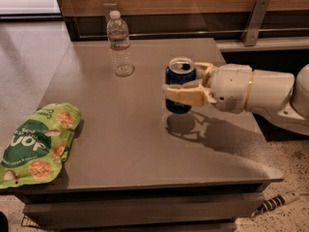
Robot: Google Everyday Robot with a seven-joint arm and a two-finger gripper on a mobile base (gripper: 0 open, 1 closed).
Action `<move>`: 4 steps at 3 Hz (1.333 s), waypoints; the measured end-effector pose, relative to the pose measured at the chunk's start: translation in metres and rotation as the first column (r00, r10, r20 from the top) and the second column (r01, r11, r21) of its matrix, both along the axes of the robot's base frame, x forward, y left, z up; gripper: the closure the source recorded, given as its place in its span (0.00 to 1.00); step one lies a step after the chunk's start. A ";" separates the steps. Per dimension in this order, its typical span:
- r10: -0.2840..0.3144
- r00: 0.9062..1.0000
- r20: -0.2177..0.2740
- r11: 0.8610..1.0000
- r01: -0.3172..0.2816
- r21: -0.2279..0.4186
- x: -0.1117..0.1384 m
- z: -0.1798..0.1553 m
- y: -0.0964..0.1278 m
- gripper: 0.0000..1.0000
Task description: Move pepsi can near green rice chip bag
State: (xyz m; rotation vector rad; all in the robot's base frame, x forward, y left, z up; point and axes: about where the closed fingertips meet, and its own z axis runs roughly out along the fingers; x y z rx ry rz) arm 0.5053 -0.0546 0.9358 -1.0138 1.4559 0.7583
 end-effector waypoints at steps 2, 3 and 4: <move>0.218 0.975 -0.043 0.975 -0.216 0.052 -0.065 -0.029 0.081 1.00; 0.316 0.946 -0.072 0.948 -0.310 0.076 -0.068 -0.048 0.117 1.00; 0.397 0.915 -0.066 0.916 -0.391 0.088 -0.070 -0.061 0.145 1.00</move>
Offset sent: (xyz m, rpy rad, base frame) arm -0.0879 0.1303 -0.0488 0.0782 0.0980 0.3607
